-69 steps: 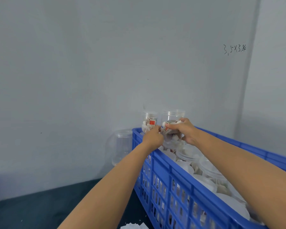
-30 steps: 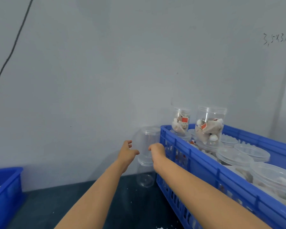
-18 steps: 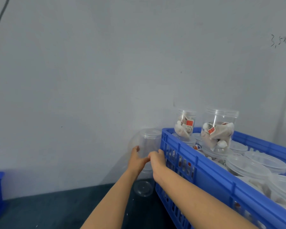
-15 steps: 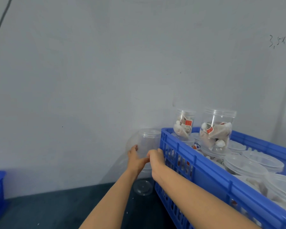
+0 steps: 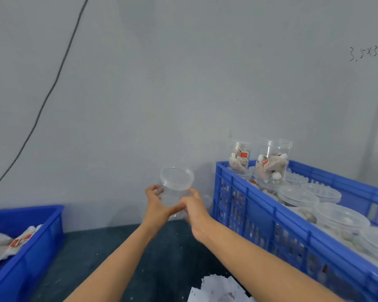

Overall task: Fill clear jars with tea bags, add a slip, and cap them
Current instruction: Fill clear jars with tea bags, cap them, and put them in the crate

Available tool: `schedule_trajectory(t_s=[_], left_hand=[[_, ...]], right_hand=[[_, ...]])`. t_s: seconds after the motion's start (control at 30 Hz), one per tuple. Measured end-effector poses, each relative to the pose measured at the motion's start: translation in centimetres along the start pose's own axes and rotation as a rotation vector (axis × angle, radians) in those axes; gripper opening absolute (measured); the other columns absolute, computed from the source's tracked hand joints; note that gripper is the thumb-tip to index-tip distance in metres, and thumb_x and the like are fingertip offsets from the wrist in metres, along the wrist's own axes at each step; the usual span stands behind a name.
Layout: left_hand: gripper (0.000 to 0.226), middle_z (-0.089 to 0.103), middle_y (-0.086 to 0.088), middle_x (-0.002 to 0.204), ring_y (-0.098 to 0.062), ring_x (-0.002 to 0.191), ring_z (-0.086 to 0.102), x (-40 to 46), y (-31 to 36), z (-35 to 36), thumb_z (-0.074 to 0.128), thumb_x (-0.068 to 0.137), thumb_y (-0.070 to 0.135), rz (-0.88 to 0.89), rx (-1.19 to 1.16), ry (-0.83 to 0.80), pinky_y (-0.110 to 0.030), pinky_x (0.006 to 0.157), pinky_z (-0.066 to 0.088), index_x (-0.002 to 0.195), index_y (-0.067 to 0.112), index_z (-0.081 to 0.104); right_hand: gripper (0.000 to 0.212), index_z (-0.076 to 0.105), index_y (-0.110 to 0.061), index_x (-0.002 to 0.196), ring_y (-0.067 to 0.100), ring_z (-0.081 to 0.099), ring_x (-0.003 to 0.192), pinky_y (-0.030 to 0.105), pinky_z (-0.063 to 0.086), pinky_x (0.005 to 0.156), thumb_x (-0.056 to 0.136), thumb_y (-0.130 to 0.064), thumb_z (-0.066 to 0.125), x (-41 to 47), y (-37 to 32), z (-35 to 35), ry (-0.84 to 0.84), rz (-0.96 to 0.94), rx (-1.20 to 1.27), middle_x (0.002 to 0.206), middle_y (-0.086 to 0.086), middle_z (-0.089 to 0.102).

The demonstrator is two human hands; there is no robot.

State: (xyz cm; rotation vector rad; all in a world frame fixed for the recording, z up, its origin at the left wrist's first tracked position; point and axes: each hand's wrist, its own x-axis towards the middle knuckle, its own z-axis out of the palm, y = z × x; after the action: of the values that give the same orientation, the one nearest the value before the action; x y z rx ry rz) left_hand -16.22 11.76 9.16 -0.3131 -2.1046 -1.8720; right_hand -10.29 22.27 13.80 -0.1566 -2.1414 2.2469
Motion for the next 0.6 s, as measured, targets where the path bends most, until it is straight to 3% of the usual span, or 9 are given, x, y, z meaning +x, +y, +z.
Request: schedule_trajectory(t_s=[0.07,0.17,0.27,0.33,0.47,0.53,0.6], left_hand=[[0.097,0.04,0.0,0.131,-0.012,0.119,0.044,-3.1,-0.3,-1.8,0.092,0.057,0.022,0.02,0.026,0.001,-0.015,0.088,0.037,0.124,0.026,0.022],[0.097,0.048,0.012,0.128,-0.004,0.119,0.049,-7.7,-1.4,-4.6,0.093,0.056,0.033,0.062,0.123,0.089,-0.02,0.089,0.04,0.128,0.034,0.029],[0.094,0.049,0.02,0.125,0.005,0.117,0.048,-11.5,-2.6,-7.2,0.089,0.054,0.046,0.064,0.215,0.184,-0.021,0.091,0.04,0.13,0.036,0.035],[0.087,0.051,0.019,0.12,0.004,0.112,0.051,-13.6,-3.5,-8.5,0.092,0.054,0.043,0.04,0.283,0.211,-0.019,0.087,0.043,0.123,0.035,0.038],[0.082,0.052,0.016,0.109,-0.004,0.099,0.055,-16.9,-4.8,-10.8,0.092,0.053,0.037,-0.029,0.432,0.202,-0.011,0.073,0.042,0.114,0.03,0.037],[0.082,0.051,0.019,0.109,-0.002,0.099,0.055,-18.1,-5.3,-11.5,0.092,0.053,0.037,-0.019,0.49,0.162,-0.009,0.074,0.043,0.115,0.03,0.038],[0.086,0.051,0.014,0.117,-0.005,0.107,0.052,-19.1,-5.7,-11.7,0.09,0.056,0.037,0.01,0.547,0.13,-0.016,0.086,0.044,0.125,0.024,0.041]], right_hand=[[0.064,0.033,-0.023,0.144,0.024,0.049,0.123,0.036,0.041,0.104,0.086,0.0,0.045,-2.3,1.0,0.5,-0.073,0.017,-0.025,0.135,0.01,0.05],[0.055,0.039,-0.025,0.138,0.022,0.058,0.113,0.037,0.046,0.097,0.088,-0.003,0.047,-5.0,2.9,0.9,-0.207,0.068,-0.068,0.114,0.005,0.06],[0.05,0.04,-0.026,0.134,0.02,0.063,0.104,0.039,0.049,0.095,0.092,-0.001,0.045,-6.6,4.7,2.0,-0.301,0.116,-0.067,0.119,0.008,0.06],[0.042,0.042,-0.024,0.135,0.02,0.063,0.099,0.039,0.052,0.09,0.098,-0.004,0.039,-7.4,5.7,2.8,-0.281,0.127,-0.036,0.12,0.009,0.061],[0.037,0.041,-0.022,0.137,0.022,0.059,0.103,0.041,0.054,0.086,0.104,-0.038,0.033,-7.8,7.1,4.5,-0.211,0.093,-0.032,0.121,0.005,0.056],[0.05,0.038,-0.028,0.137,0.021,0.057,0.105,0.046,0.053,0.09,0.096,-0.058,0.035,-7.6,7.4,5.5,-0.224,0.016,-0.231,0.13,0.002,0.051],[0.069,0.032,-0.031,0.142,0.023,0.055,0.113,0.046,0.048,0.096,0.087,-0.072,0.038,-7.6,7.8,6.6,-0.239,-0.091,-0.574,0.138,0.001,0.044]])
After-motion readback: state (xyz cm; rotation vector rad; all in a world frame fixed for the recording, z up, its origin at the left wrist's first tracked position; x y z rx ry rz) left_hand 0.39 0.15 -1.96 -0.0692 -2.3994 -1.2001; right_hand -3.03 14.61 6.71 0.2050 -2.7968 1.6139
